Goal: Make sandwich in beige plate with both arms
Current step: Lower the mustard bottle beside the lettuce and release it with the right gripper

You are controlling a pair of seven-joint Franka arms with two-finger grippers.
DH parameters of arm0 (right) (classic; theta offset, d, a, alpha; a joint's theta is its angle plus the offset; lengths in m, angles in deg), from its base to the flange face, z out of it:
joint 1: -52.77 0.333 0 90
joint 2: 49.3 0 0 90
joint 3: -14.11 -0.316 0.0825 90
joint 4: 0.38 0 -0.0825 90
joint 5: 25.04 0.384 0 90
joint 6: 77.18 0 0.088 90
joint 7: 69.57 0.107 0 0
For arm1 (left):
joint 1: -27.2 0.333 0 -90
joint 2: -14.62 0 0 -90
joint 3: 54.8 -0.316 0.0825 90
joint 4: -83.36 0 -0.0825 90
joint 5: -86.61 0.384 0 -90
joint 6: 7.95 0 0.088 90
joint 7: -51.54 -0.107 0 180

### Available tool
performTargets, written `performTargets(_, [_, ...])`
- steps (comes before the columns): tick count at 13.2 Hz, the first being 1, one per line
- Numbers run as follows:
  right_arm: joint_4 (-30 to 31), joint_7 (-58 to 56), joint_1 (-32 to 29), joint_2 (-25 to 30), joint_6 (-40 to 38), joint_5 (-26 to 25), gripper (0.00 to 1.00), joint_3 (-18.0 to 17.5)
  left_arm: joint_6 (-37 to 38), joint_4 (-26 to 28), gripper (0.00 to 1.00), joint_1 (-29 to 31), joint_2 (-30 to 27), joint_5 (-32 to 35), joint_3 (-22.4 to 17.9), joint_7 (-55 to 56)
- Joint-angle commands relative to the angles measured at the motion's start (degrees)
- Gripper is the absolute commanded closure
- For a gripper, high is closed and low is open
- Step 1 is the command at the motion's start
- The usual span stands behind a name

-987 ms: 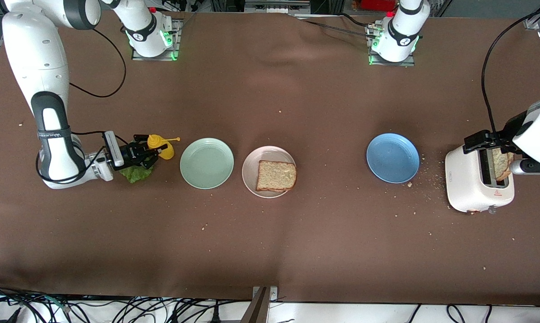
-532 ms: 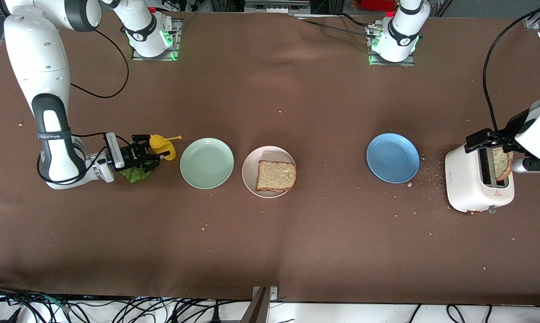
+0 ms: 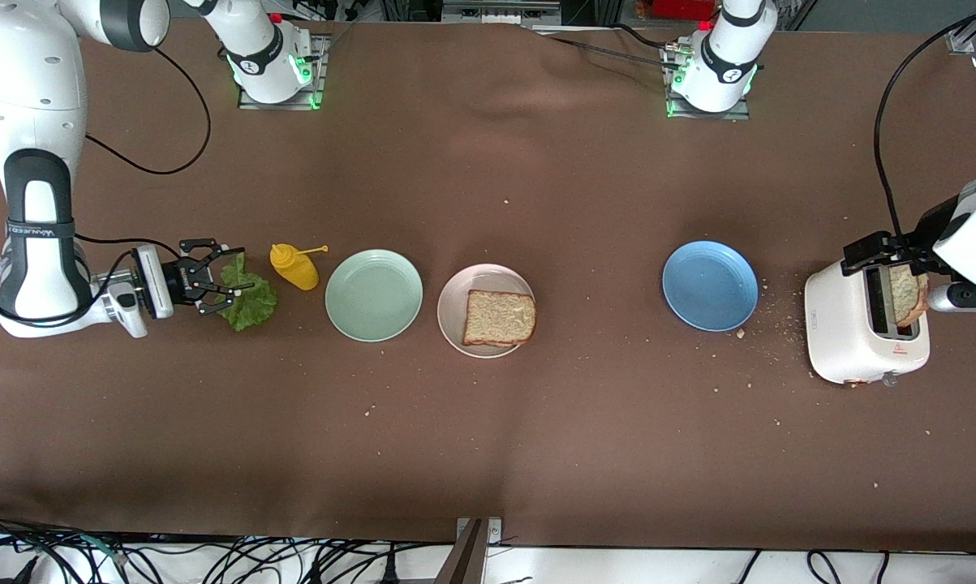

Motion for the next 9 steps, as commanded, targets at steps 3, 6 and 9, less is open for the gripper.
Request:
performTargets(3, [0.2, 21.9, 16.0, 4.3, 9.0, -9.7, 0.28, 15.9, 0.6, -0.5, 0.00, 0.6, -0.9, 1.3, 0.0, -0.8])
performTargets(6, [2.3, 31.8, 26.7, 2.5, 19.3, -13.6, 0.28, 23.2, 0.6, -0.5, 0.00, 0.9, -1.0, 1.3, 0.0, -0.8])
performTargets(9, [5.9, 37.0, 30.2, 1.7, 31.4, -14.1, 0.28, 23.2, 0.5, -0.5, 0.00, 2.0, -0.9, 0.0, 0.1, -0.9])
